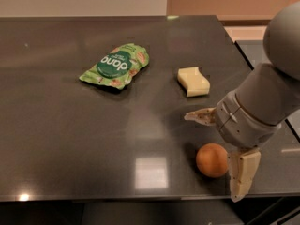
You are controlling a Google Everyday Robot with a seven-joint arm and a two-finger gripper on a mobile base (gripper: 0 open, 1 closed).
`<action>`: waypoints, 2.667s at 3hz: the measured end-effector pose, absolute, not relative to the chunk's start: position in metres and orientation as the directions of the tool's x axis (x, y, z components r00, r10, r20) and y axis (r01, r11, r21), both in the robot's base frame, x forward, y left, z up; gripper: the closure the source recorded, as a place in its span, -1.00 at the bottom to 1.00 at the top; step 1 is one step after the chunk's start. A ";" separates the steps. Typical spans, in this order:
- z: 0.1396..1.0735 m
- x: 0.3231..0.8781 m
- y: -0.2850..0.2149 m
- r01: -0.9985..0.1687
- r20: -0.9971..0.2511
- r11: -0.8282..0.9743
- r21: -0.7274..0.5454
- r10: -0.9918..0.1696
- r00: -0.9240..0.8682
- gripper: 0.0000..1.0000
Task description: Move orange near green rice chip bag
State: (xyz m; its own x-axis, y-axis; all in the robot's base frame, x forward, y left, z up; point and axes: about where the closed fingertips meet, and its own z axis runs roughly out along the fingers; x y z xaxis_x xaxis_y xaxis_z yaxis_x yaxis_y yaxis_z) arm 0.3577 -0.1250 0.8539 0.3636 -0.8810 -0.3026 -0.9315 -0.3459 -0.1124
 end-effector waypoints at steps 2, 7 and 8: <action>0.848 0.355 -0.128 -0.921 -0.305 -0.375 -0.103 -0.870 0.388 -0.17; 0.912 0.467 -0.054 -0.973 -0.366 -0.118 -0.197 -0.912 0.185 1.00; 0.917 0.492 -0.021 -0.980 -0.415 -0.056 -0.188 -0.900 0.131 1.00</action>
Offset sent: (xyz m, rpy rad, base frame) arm -0.0038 -0.0058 -0.0118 0.0007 0.0228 0.0426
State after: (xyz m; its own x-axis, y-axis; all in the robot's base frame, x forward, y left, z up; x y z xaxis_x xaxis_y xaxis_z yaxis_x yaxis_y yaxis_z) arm 0.4921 -0.0213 0.9168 0.1310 -0.9003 -0.4150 -0.9805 -0.0558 -0.1884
